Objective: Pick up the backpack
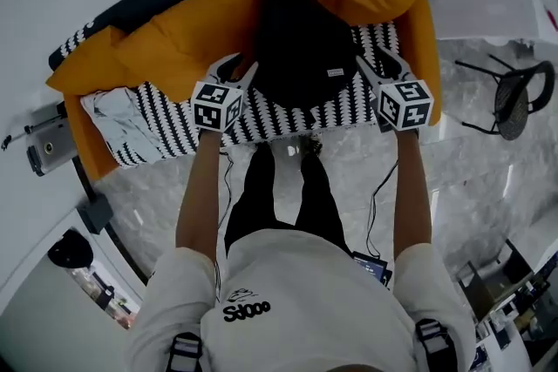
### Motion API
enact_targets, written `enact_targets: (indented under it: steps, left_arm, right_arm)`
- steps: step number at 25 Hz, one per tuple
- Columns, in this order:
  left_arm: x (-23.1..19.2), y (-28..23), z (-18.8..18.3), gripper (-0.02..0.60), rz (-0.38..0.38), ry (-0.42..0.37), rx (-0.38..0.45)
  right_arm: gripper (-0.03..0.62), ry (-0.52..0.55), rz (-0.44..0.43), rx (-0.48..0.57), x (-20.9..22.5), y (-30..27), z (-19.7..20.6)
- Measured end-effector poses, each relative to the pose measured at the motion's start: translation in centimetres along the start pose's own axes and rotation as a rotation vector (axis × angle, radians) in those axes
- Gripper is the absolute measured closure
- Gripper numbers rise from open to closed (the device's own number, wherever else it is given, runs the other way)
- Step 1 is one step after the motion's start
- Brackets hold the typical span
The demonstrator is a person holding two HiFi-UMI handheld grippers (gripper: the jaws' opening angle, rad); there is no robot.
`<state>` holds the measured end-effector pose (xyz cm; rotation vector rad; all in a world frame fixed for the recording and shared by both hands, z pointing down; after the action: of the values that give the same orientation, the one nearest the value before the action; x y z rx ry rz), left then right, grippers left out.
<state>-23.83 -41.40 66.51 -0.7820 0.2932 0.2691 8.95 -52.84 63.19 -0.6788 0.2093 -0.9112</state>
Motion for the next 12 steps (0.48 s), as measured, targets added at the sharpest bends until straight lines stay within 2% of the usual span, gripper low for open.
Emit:
enact_targets:
  steps: [5, 12]
  left_arm:
    - [-2.4, -3.7, 2.4, 0.378, 0.082, 0.034, -0.041]
    - [-4.5, -8.5, 5.7, 0.318, 0.165, 0.022, -0.109]
  right_arm:
    - [0.363, -0.007, -0.011, -0.052, 0.8, -4.2, 2.7]
    - [0.338, -0.025, -0.048, -0.105, 2.9, -8.5, 6.9]
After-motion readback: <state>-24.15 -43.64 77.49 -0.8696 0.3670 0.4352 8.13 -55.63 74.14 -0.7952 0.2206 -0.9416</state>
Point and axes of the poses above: the fingertips, and each gripper's own axes: y backward along the fingers, x to its right, z out of its underside, the point moved 9 cm from there along y, backward along the fingers, and after that the axes turned 10 degrees about y, right-handed, at the moved point
